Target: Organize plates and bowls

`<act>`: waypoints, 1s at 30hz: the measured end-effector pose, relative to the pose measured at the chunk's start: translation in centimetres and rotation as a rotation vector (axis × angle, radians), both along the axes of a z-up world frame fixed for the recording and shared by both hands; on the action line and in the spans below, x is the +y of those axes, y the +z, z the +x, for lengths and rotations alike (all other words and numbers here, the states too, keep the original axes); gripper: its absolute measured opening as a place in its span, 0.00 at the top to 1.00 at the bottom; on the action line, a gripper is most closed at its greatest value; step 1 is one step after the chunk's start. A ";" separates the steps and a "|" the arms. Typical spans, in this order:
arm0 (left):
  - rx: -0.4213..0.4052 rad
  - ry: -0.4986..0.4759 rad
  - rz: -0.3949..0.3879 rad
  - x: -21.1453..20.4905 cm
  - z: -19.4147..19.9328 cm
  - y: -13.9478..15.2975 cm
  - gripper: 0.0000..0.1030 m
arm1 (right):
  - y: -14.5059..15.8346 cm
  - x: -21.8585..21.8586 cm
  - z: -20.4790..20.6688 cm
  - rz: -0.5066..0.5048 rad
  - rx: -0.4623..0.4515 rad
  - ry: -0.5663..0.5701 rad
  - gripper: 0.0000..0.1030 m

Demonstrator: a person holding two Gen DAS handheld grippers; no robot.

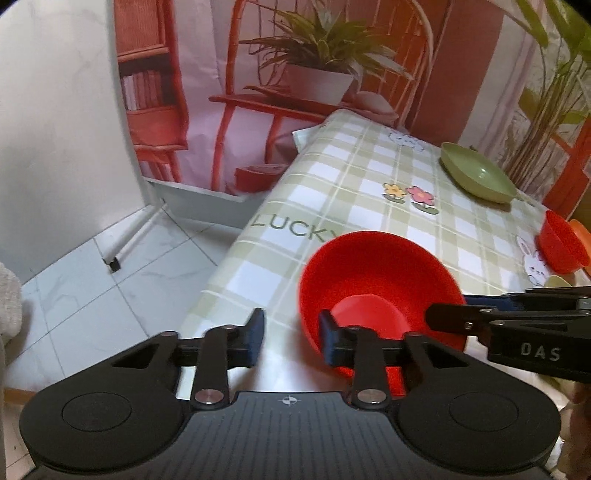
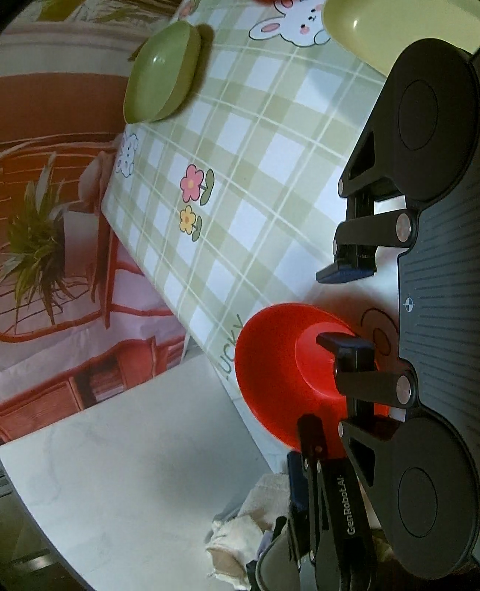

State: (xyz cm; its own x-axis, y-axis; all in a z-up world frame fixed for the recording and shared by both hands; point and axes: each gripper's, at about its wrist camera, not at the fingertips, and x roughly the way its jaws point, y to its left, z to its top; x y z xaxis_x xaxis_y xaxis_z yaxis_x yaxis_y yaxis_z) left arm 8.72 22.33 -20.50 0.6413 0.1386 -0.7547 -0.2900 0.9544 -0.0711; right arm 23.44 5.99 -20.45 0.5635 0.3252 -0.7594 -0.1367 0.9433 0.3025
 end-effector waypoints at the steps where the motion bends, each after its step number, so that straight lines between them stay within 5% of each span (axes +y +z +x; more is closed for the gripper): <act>1: -0.001 -0.009 0.001 -0.3 0.1 0.0 0.85 | 0.1 0.1 0.0 0.004 -0.001 0.004 0.81; 4: 0.009 -0.012 0.046 -1.1 0.1 0.1 0.89 | 0.3 0.5 -0.1 0.013 -0.009 0.023 0.89; 17: -0.002 -0.055 0.033 -3.1 0.8 1.8 0.89 | 1.7 -1.4 -1.6 0.027 -0.028 -0.061 0.90; 30: -0.083 -0.188 0.087 -9.5 3.5 5.1 0.89 | 5.3 -7.7 -3.5 0.031 -0.112 -0.223 0.92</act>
State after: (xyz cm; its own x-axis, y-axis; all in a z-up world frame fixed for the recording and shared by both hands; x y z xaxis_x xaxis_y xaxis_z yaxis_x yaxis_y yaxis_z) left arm 12.20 12.86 -15.36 0.7217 0.0732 -0.6883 -0.1030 0.9947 -0.0022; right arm 19.90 -1.74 -15.17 0.7041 0.2055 -0.6797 0.0391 0.9445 0.3261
